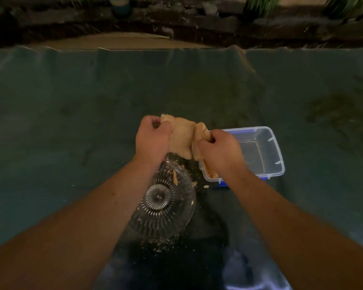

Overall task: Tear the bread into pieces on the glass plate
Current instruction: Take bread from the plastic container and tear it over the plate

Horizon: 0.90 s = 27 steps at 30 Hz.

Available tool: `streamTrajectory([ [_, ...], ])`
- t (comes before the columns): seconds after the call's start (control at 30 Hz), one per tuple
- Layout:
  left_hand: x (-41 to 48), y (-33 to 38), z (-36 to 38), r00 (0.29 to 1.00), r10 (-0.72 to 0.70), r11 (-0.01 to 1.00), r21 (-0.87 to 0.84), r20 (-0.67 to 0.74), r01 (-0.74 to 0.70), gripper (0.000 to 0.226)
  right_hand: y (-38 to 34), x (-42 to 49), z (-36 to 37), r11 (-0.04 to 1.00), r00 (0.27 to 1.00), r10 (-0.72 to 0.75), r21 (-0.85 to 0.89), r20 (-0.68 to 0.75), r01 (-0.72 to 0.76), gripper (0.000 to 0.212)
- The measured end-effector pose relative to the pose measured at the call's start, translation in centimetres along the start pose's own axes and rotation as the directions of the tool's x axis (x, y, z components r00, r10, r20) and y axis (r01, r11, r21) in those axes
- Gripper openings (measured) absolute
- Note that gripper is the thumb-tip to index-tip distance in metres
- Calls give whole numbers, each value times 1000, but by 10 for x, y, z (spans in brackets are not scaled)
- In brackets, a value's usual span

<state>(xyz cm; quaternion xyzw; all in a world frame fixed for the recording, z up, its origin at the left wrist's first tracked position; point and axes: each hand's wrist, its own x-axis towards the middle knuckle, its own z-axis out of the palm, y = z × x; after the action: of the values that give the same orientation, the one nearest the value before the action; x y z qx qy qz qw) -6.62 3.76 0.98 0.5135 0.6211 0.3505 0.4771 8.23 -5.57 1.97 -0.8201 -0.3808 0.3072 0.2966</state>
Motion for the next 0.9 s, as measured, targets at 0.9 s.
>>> streamTrajectory([
  [0.9, -37, -159, -85, 771, -3, 256, 746, 637, -615, 63, 64, -32, 134, 495, 742, -286, -570, 606, 656, 49],
])
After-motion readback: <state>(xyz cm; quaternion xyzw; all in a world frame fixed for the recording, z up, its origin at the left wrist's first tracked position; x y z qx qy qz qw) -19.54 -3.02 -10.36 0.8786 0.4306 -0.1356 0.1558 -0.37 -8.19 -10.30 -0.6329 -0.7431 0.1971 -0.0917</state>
